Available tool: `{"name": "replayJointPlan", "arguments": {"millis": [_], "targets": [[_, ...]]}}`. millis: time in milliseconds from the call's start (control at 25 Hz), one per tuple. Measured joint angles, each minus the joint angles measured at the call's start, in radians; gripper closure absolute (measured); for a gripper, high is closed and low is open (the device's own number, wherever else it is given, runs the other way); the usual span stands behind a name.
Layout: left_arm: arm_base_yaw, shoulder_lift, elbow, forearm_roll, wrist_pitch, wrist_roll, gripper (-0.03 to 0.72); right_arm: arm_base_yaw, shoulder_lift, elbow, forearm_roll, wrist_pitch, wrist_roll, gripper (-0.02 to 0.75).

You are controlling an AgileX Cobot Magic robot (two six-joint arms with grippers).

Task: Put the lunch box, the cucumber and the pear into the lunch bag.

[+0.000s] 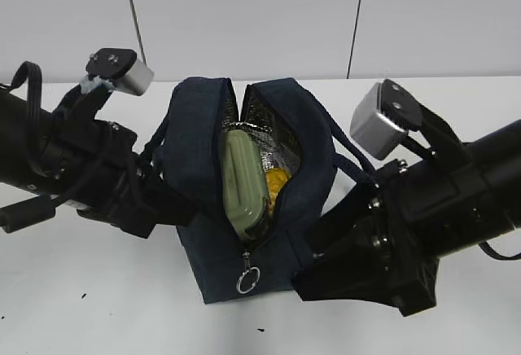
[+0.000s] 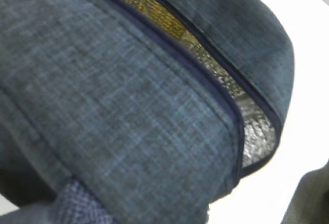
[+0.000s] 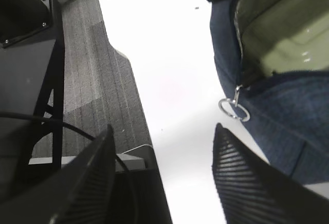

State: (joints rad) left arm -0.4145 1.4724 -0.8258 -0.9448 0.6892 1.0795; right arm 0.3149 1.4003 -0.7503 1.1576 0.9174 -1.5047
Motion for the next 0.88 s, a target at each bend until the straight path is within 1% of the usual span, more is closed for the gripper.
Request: {"name": "replayJointPlan", "arguments": {"millis": [120, 280, 880], "targets": [[0.000, 0.000, 0.000, 0.001, -0.032, 0.000, 0.701, 0.000, 0.012, 0.000, 0.069, -0.009, -0.098, 0.272], [0.000, 0.000, 0.000, 0.002, -0.067, 0.000, 0.701, 0.000, 0.078, 0.001, 0.104, -0.010, -0.146, 0.272], [0.000, 0.000, 0.000, -0.008, -0.075, 0.000, 0.701, 0.000, 0.349, 0.002, 0.311, -0.001, -0.425, 0.290]]}}
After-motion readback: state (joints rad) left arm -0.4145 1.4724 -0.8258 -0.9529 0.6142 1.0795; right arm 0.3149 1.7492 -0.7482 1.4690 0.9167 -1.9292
